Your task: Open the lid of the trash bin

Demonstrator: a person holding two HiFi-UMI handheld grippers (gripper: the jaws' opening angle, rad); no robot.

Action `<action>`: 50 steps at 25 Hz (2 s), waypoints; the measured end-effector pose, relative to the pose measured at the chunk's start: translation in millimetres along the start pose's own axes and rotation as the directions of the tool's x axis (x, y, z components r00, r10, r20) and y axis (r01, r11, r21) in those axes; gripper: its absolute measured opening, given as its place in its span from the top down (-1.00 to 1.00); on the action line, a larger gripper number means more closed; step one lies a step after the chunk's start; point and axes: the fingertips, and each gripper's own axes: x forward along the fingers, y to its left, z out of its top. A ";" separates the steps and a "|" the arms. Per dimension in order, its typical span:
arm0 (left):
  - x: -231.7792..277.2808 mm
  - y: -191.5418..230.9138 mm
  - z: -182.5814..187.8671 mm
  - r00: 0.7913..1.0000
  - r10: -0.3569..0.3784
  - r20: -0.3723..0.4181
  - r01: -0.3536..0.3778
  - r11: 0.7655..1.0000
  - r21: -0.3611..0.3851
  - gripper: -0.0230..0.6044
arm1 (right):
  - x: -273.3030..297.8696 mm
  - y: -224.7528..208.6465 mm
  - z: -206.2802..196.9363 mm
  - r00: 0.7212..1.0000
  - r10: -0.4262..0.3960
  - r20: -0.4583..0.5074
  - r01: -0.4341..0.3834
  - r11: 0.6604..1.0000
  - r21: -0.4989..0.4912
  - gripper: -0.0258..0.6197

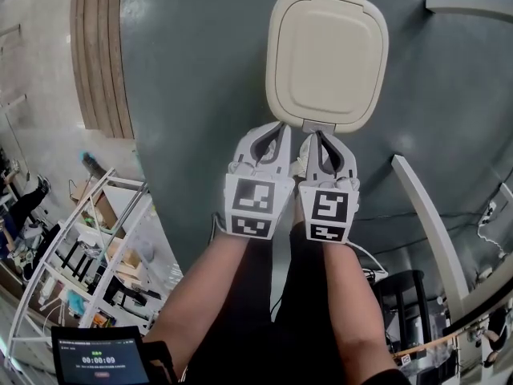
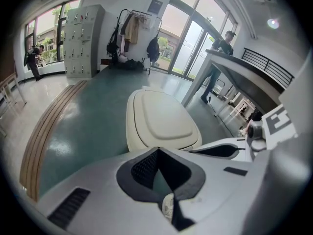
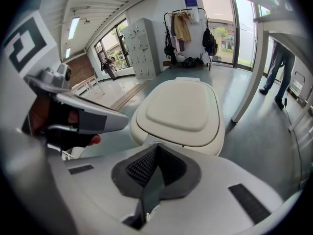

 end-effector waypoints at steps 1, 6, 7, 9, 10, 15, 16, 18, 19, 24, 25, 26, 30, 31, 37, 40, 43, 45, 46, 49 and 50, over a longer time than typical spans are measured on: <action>-0.2 0.0 1.0 1.000 -0.001 0.002 0.001 1.000 0.001 0.94 | 0.1 0.2 -0.6 1.000 -0.001 -0.002 0.001 1.000 -0.012 0.92; 0.3 0.7 0.0 1.000 -0.006 -0.004 0.006 1.000 0.005 0.94 | 1.9 -0.2 -3.4 0.999 -0.007 -0.033 0.008 1.000 0.019 0.92; 0.2 1.4 -1.1 1.000 -0.005 -0.006 0.005 1.000 0.003 0.94 | 1.7 0.0 -3.8 0.999 -0.008 -0.037 0.009 1.000 0.028 0.92; 0.5 2.4 -2.5 1.000 -0.002 -0.007 0.002 1.000 -0.005 0.94 | 1.4 0.0 -3.9 0.999 -0.010 -0.042 0.011 1.000 0.030 0.92; 1.0 2.7 -2.9 1.000 -0.001 -0.007 0.001 1.000 -0.007 0.94 | 1.6 -0.1 -3.6 0.999 -0.011 -0.043 0.012 1.000 0.026 0.92; 2.1 6.9 -8.3 1.000 0.012 -0.018 -0.012 1.000 -0.028 0.94 | 1.2 -1.1 -2.5 0.999 -0.009 -0.046 0.011 0.999 0.045 0.92; 1.5 8.2 -9.0 1.000 0.015 -0.019 -0.016 0.999 -0.033 0.94 | 1.1 -0.7 -2.0 0.999 -0.008 -0.048 0.010 0.999 0.048 0.92; 0.5 9.7 -9.8 1.000 0.018 -0.020 -0.019 0.999 -0.038 0.94 | 1.7 0.5 -1.4 0.999 -0.007 -0.052 0.009 0.999 0.042 0.92; 0.5 9.2 -10.2 1.000 0.017 -0.020 -0.018 0.999 -0.040 0.94 | 2.0 0.6 -1.6 0.998 -0.008 -0.055 0.009 0.999 0.033 0.92; 1.2 5.8 -10.5 1.000 0.008 -0.022 -0.009 0.999 -0.043 0.94 | 0.7 -1.2 -2.5 0.998 -0.020 -0.061 0.021 1.000 0.012 0.92; 1.1 7.0 -10.3 1.000 0.009 -0.023 -0.010 0.999 -0.040 0.94 | 1.1 -0.4 -1.9 0.998 -0.023 -0.058 0.023 1.000 0.006 0.92; 0.9 8.4 -10.4 1.000 0.011 -0.025 -0.011 0.999 -0.038 0.94 | 1.4 0.3 -1.4 0.998 -0.025 -0.055 0.025 1.000 -0.003 0.92; -0.3 11.4 -13.3 0.999 0.015 -0.032 -0.016 0.999 -0.039 0.94 | 1.1 1.1 -2.0 0.998 -0.024 -0.052 0.023 0.999 -0.024 0.92; -0.6 12.1 -13.9 0.999 0.016 -0.033 -0.017 0.999 -0.040 0.94 | 0.9 1.3 -1.8 0.998 -0.026 -0.051 0.024 0.999 -0.026 0.92; -0.3 8.9 -11.4 0.999 0.006 -0.031 -0.008 0.999 -0.053 0.94 | -1.9 -0.3 -0.7 0.998 -0.034 -0.047 0.033 0.999 -0.021 0.92; 0.2 8.0 -10.2 0.999 0.003 -0.032 -0.004 0.999 -0.054 0.94 | -1.2 0.0 -0.5 0.998 -0.028 -0.048 0.028 1.000 -0.008 0.92; 0.3 6.2 -9.3 0.999 -0.003 -0.036 0.001 0.998 -0.056 0.94 | -1.2 -0.3 0.1 0.999 -0.023 -0.047 0.023 1.000 0.000 0.92; -0.1 7.2 -9.2 0.999 0.000 -0.035 -0.002 0.999 -0.052 0.94 | -1.8 0.1 0.2 0.999 -0.022 -0.045 0.022 1.000 0.004 0.92; -0.1 8.0 -9.2 0.999 0.003 -0.034 -0.005 0.999 -0.050 0.94 | -1.8 0.2 0.5 0.999 -0.021 -0.044 0.021 1.000 0.005 0.92; 0.9 6.3 -8.9 0.999 -0.001 -0.034 -0.001 0.999 -0.054 0.94 | -1.7 0.2 1.5 0.999 -0.019 -0.036 0.019 1.000 0.012 0.92; 1.2 5.5 -8.7 0.999 -0.002 -0.033 0.000 0.999 -0.054 0.94 | -1.9 0.0 1.6 0.999 -0.018 -0.034 0.018 1.000 0.014 0.92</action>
